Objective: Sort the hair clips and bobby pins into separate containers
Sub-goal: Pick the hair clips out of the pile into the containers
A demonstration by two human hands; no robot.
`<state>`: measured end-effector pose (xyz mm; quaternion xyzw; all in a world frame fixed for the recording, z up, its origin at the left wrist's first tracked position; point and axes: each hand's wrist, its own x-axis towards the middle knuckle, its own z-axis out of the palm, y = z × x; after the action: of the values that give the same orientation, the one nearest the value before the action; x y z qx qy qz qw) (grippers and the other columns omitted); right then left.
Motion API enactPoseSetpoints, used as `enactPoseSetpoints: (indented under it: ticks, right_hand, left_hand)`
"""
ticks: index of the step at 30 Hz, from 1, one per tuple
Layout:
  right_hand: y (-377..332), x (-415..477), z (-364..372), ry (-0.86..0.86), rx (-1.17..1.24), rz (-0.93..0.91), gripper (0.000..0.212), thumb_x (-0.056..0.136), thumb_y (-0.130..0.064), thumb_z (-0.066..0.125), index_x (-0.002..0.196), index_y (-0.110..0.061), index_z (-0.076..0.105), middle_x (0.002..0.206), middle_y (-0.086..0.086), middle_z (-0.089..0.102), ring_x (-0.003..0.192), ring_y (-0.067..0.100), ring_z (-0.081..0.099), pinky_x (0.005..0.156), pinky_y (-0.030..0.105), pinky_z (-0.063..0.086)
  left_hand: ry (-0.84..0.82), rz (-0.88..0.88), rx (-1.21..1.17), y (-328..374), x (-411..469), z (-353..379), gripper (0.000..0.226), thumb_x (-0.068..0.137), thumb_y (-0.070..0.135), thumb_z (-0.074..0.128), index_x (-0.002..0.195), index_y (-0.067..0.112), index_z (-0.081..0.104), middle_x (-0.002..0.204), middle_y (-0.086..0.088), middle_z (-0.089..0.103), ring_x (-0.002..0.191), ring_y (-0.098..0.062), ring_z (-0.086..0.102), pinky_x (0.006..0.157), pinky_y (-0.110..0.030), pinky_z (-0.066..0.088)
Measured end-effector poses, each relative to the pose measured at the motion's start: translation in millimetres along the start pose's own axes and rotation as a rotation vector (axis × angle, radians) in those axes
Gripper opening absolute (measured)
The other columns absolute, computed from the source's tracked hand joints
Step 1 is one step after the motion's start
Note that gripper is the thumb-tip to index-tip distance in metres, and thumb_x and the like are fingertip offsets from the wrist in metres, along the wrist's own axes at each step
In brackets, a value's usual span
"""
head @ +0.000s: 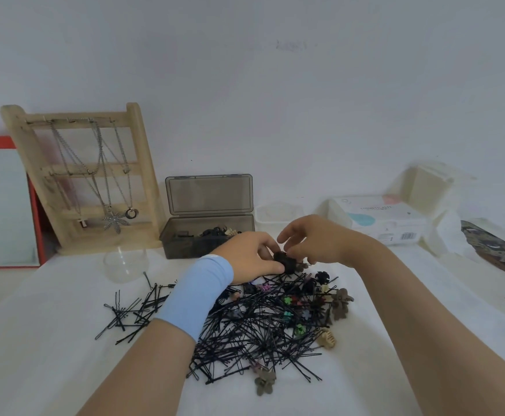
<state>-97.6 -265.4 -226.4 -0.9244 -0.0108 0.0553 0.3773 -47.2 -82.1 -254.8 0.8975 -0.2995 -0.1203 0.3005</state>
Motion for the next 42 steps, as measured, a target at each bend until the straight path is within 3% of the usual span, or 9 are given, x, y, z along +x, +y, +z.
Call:
enactPoseSetpoints:
  ticks: [5, 11, 14, 18, 23, 26, 31, 36, 42]
  right_hand:
    - [-0.5, -1.3, -1.1, -0.169, -0.045, -0.056, 0.043, 0.081, -0.012, 0.065, 0.121, -0.030, 0.065, 0.100, -0.008, 0.076, 0.080, 0.012, 0.071, 0.069, 0.020, 0.050]
    - [-0.3, 1.2, -1.1, -0.036, -0.010, -0.092, 0.019, 0.095, -0.026, 0.062, 0.106, -0.021, 0.076, 0.087, -0.004, 0.077, 0.071, 0.008, 0.069, 0.086, 0.038, 0.056]
    - [-4.2, -0.3, -0.1, -0.060, 0.057, -0.095, 0.018, 0.095, -0.030, 0.063, 0.106, -0.019, 0.072, 0.085, -0.004, 0.077, 0.069, 0.008, 0.069, 0.073, 0.032, 0.057]
    - [-9.3, -2.7, 6.8, -0.002, 0.178, -0.036, 0.031, 0.095, -0.039, 0.062, 0.116, -0.019, 0.049, 0.082, 0.000, 0.077, 0.063, 0.016, 0.070, 0.046, 0.021, 0.042]
    - [1.1, -23.5, -9.0, 0.037, -0.148, 0.045, 0.012, 0.094, -0.023, 0.056, 0.105, -0.023, 0.059, 0.087, -0.004, 0.074, 0.066, 0.014, 0.071, 0.061, 0.026, 0.046]
    - [9.7, -44.4, -27.1, -0.087, -0.364, 0.180, 0.033, 0.088, -0.006, 0.052, 0.111, -0.028, 0.061, 0.102, -0.001, 0.071, 0.080, 0.011, 0.072, 0.069, 0.025, 0.053]
    - [20.0, -65.7, -26.4, -0.205, -0.482, 0.255, 0.071, 0.074, -0.010, 0.070, 0.138, -0.028, 0.042, 0.103, -0.003, 0.075, 0.099, 0.018, 0.069, 0.091, 0.040, 0.056]
    - [25.2, -68.9, -17.0, -0.109, -0.380, 0.200, 0.064, 0.077, -0.016, 0.073, 0.135, -0.025, 0.049, 0.094, -0.001, 0.076, 0.082, 0.011, 0.072, 0.081, 0.033, 0.059]
    - [27.4, -67.8, -42.2, -0.069, -0.321, 0.164, 0.058, 0.074, -0.024, 0.083, 0.127, -0.029, 0.058, 0.083, -0.007, 0.073, 0.071, 0.011, 0.072, 0.065, 0.025, 0.056]
  left_hand:
    - [0.037, -0.010, -0.059, -4.3, 0.2, -4.6, 0.027, 0.088, 0.045, 0.066, 0.107, 0.025, 0.067, 0.085, 0.009, 0.073, 0.066, 0.007, 0.061, 0.073, -0.025, 0.049]
    - [-0.080, 0.020, -0.080, -13.0, -4.7, -18.2, 0.043, 0.081, 0.038, 0.077, 0.119, 0.029, 0.057, 0.077, 0.015, 0.072, 0.068, -0.004, 0.065, 0.069, -0.023, 0.048]
    - [-0.038, 0.048, -0.120, -9.0, -3.4, -23.3, 0.053, 0.076, 0.049, 0.074, 0.123, 0.037, 0.052, 0.086, 0.014, 0.070, 0.078, -0.006, 0.069, 0.068, -0.026, 0.052]
    - [0.030, 0.092, -0.241, 2.5, -2.9, -21.3, 0.050, 0.088, 0.029, 0.069, 0.135, 0.032, 0.052, 0.101, 0.004, 0.070, 0.078, -0.015, 0.073, 0.068, -0.030, 0.059]
    - [0.019, 0.022, -0.042, 18.3, -17.4, -17.1, 0.020, 0.098, 0.031, 0.050, 0.115, 0.032, 0.061, 0.085, 0.005, 0.070, 0.063, -0.005, 0.069, 0.056, -0.020, 0.053]
    - [-0.072, -0.056, -0.015, 37.4, -24.1, -8.2, 0.021, 0.098, 0.032, 0.039, 0.106, 0.028, 0.058, 0.089, -0.004, 0.069, 0.069, -0.019, 0.070, 0.066, -0.032, 0.057]
    - [-0.076, 0.034, 0.149, 58.1, -22.3, 12.0, 0.016, 0.093, 0.045, 0.052, 0.090, 0.031, 0.060, 0.081, 0.014, 0.060, 0.070, -0.008, 0.056, 0.067, -0.028, 0.044]
    - [-0.048, 0.050, 0.164, 66.2, -17.9, 21.3, 0.017, 0.095, 0.034, 0.058, 0.111, 0.034, 0.064, 0.108, 0.012, 0.063, 0.097, -0.013, 0.060, 0.095, -0.033, 0.047]
    - [-0.114, 0.080, 0.315, 80.2, 0.8, 24.0, 0.041, 0.099, 0.013, 0.047, 0.132, 0.033, 0.059, 0.128, 0.004, 0.060, 0.109, -0.014, 0.056, 0.095, -0.025, 0.041]
